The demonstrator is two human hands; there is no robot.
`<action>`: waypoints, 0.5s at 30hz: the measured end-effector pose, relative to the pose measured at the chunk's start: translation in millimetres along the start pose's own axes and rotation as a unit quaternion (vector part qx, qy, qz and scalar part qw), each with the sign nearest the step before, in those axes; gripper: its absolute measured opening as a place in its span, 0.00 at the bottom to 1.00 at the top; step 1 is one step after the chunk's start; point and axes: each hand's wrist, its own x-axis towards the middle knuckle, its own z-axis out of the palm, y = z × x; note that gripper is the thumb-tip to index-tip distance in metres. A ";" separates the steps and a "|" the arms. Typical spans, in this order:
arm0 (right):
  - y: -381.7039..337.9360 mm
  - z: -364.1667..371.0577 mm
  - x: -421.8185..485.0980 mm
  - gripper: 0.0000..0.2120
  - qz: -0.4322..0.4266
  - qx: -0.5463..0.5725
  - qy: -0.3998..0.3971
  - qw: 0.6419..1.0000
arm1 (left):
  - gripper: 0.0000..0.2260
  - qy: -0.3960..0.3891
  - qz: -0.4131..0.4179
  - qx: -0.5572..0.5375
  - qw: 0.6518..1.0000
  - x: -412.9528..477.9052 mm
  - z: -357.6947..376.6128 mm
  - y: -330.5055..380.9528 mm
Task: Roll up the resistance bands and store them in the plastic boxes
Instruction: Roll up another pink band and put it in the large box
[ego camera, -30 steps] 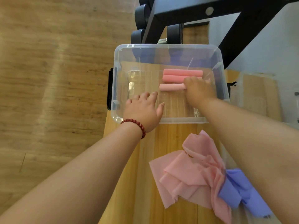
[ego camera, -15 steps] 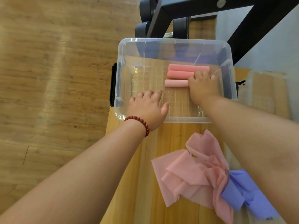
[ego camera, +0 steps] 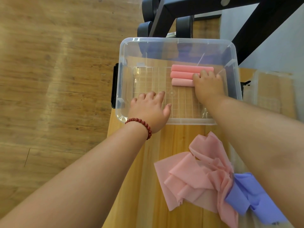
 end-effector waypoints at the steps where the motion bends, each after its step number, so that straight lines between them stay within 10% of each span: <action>1: 0.1 0.5 -0.4 0.10 -0.002 0.004 0.004 1.000 | 0.25 -0.001 -0.001 0.000 1.000 0.0 0.0 0.2; 15: -0.5 -1.7 -0.7 0.11 -0.006 0.017 0.000 1.000 | 0.25 0.005 -0.006 0.002 1.000 0.4 2.5 0.6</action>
